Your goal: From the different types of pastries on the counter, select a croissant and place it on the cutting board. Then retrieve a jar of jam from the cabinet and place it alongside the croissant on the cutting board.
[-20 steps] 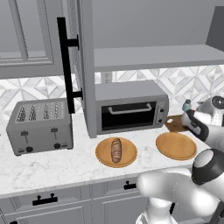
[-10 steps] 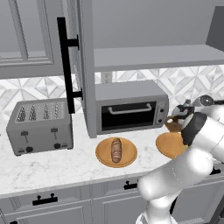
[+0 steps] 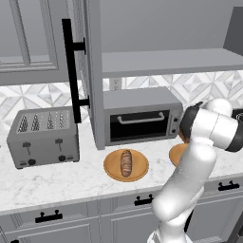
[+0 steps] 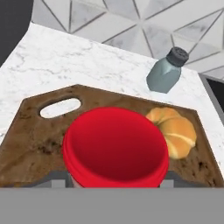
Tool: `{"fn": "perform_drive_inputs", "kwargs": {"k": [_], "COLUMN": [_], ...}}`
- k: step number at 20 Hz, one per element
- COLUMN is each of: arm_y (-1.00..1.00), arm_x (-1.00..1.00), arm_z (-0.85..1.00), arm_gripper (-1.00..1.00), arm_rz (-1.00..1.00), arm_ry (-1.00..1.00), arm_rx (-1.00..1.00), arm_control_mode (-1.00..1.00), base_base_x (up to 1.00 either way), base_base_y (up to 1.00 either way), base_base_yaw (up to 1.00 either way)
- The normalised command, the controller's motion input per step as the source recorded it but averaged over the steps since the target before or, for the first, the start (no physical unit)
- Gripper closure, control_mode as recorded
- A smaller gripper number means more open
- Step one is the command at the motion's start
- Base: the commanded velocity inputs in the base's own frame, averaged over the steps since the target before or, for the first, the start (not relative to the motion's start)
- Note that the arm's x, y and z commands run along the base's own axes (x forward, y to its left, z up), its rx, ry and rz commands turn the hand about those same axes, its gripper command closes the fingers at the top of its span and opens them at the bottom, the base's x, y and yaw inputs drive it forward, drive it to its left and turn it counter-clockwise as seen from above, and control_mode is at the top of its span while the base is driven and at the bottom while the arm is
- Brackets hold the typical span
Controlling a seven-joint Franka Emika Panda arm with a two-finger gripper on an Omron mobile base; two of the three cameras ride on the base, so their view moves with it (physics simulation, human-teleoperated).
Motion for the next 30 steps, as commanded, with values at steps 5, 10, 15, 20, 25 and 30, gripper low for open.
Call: {"fn": "perform_drive_inputs", "kwargs": {"k": [5,10,15,20,25,30], "arm_y": [-0.30,-0.21,-0.12,0.00,0.02,0.00], "arm_x": [0.25,0.04,0.19,0.61,0.84,0.53], "arm_z": [-0.26,-0.60,-0.50,-0.13,-0.03,-0.32], "arm_gripper": [1.00,1.00,1.00,1.00,1.00,1.00], "arm_rz": [-0.01,0.00,0.00,-0.01,-0.03,-0.02], "arm_ry": [-0.02,-0.11,-0.06,0.00,0.00,0.05], "arm_rx": [0.06,0.00,0.00,0.00,0.00,0.00], "arm_control_mode": [-1.00,-1.00,-1.00,-1.00,-1.00,-1.00], "base_base_x": [0.00,0.00,0.00,0.00,0.00,0.00], "base_base_y": [0.00,0.00,0.00,0.00,0.00,0.00], "base_base_yaw": [0.00,0.00,0.00,0.00,0.00,0.00]}}
